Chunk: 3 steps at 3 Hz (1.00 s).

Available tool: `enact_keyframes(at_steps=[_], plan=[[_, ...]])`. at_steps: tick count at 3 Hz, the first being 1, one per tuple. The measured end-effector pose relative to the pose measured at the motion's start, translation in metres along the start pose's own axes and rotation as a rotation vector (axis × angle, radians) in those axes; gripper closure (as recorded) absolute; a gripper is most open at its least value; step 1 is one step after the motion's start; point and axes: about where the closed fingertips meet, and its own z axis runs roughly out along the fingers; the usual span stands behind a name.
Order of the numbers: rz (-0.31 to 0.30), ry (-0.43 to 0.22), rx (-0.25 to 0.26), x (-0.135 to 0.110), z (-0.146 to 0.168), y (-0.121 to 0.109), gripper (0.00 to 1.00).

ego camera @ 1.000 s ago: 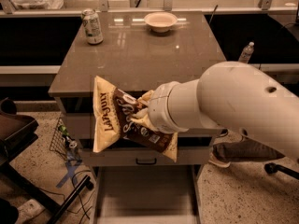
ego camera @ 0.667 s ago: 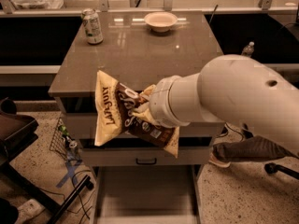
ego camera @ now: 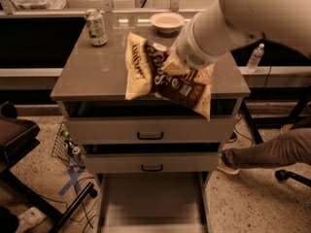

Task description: Pick brown chip bag from bottom drawer and place on counter

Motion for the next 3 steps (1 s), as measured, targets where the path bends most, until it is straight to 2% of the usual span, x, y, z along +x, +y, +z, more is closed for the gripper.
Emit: enact_keyframes(at_steps=[1, 2, 3], plan=[[-0.028, 0.064, -0.019, 0.011, 0.012, -0.054, 1.0], [-0.032, 0.005, -0.023, 0.026, 0.041, -0.122, 1.0], [0.001, -0.11, 0.059, 0.032, 0.037, -0.169, 1.0]])
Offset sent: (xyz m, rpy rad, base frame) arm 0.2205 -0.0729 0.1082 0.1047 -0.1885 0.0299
